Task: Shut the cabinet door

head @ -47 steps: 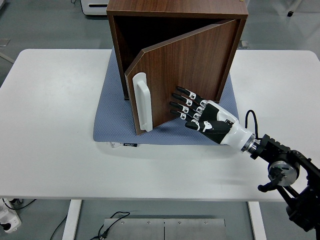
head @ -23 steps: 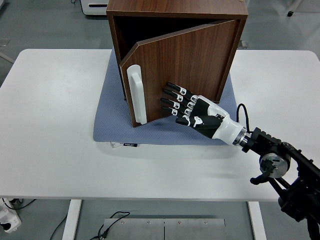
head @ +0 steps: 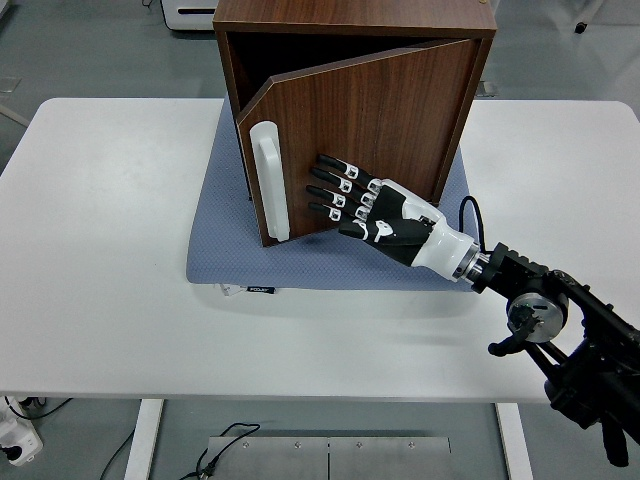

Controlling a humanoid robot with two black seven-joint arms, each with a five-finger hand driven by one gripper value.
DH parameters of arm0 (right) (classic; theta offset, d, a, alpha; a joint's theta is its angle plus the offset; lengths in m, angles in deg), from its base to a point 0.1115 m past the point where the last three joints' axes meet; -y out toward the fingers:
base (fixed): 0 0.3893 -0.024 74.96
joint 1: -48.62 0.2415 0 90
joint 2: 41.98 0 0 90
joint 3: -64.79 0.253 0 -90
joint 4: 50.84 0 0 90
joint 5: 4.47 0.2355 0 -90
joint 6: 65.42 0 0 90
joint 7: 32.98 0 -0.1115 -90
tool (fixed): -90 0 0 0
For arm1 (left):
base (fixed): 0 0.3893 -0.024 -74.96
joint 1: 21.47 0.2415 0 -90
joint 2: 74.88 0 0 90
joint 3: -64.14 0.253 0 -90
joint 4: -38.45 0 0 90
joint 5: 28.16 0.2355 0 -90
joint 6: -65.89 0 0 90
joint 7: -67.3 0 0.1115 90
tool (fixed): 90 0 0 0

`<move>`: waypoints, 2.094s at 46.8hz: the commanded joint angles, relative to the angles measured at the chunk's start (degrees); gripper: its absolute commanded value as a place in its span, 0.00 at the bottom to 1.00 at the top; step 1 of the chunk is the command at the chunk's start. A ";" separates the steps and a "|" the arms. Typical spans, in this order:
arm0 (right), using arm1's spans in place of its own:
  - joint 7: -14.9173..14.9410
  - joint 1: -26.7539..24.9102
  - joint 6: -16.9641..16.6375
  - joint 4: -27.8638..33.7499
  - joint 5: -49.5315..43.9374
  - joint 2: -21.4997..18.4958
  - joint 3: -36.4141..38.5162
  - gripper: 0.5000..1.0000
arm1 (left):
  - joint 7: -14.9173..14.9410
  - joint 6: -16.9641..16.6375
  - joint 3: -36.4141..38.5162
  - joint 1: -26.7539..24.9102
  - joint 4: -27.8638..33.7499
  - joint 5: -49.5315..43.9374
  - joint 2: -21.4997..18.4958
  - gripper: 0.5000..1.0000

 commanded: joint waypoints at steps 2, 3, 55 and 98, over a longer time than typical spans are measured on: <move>-0.08 0.98 0.00 0.72 0.51 -0.76 -0.26 1.00 | 0.00 0.02 0.00 0.00 0.00 0.00 0.00 1.00; -0.09 1.16 0.00 0.90 0.68 -0.94 -0.43 1.00 | 0.00 0.02 0.00 0.00 0.00 0.00 0.00 1.00; -1.40 9.78 0.00 10.92 6.40 -6.21 -0.17 1.00 | 0.00 0.02 0.00 0.00 0.00 0.00 0.00 1.00; -1.14 14.70 0.19 16.28 10.79 -6.21 4.05 1.00 | 0.00 -0.07 0.00 0.00 0.00 0.00 0.00 1.00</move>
